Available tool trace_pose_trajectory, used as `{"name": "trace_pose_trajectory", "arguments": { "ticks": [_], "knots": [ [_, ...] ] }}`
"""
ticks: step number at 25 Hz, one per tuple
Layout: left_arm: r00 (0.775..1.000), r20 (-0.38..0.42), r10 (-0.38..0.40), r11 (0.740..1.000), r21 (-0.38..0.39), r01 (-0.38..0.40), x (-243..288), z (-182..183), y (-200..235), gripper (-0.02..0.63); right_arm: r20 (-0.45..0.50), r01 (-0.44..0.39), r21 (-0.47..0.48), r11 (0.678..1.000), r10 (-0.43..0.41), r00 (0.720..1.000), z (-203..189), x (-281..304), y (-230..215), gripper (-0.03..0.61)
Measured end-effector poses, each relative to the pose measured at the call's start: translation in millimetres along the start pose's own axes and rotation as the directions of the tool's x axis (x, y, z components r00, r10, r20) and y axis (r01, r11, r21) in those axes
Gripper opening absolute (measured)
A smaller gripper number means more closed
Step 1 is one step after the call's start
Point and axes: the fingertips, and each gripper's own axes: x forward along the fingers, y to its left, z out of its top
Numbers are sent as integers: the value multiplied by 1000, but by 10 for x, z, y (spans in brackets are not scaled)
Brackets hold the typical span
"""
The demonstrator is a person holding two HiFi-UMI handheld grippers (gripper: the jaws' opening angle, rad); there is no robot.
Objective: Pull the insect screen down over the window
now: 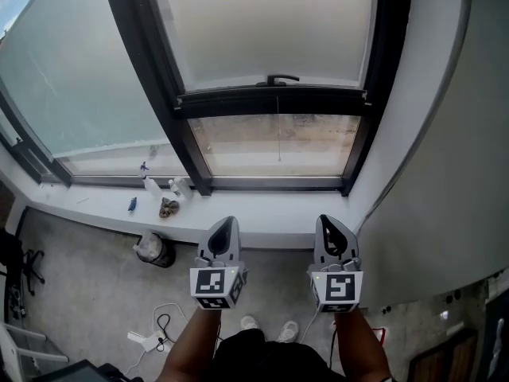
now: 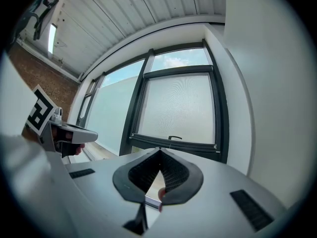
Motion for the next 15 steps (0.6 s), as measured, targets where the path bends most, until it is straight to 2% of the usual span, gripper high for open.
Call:
{"name": "trace_pose_trajectory", "arguments": {
  "ticks": [8, 11, 15],
  "knots": [
    [1000, 19, -13, 1000, 16, 12, -147, 143, 201, 2, 36, 37, 4, 999, -37, 999, 229, -26, 171, 3],
    [999, 46, -1, 1000, 2, 1, -186, 307, 349, 3, 55, 32, -47, 998, -29, 998, 374, -4, 276, 3],
    [999, 53, 0, 1000, -7, 0, -216, 341, 428, 3, 43, 53, -45, 998, -51, 998, 384, -8, 335, 3]
  ]
}}
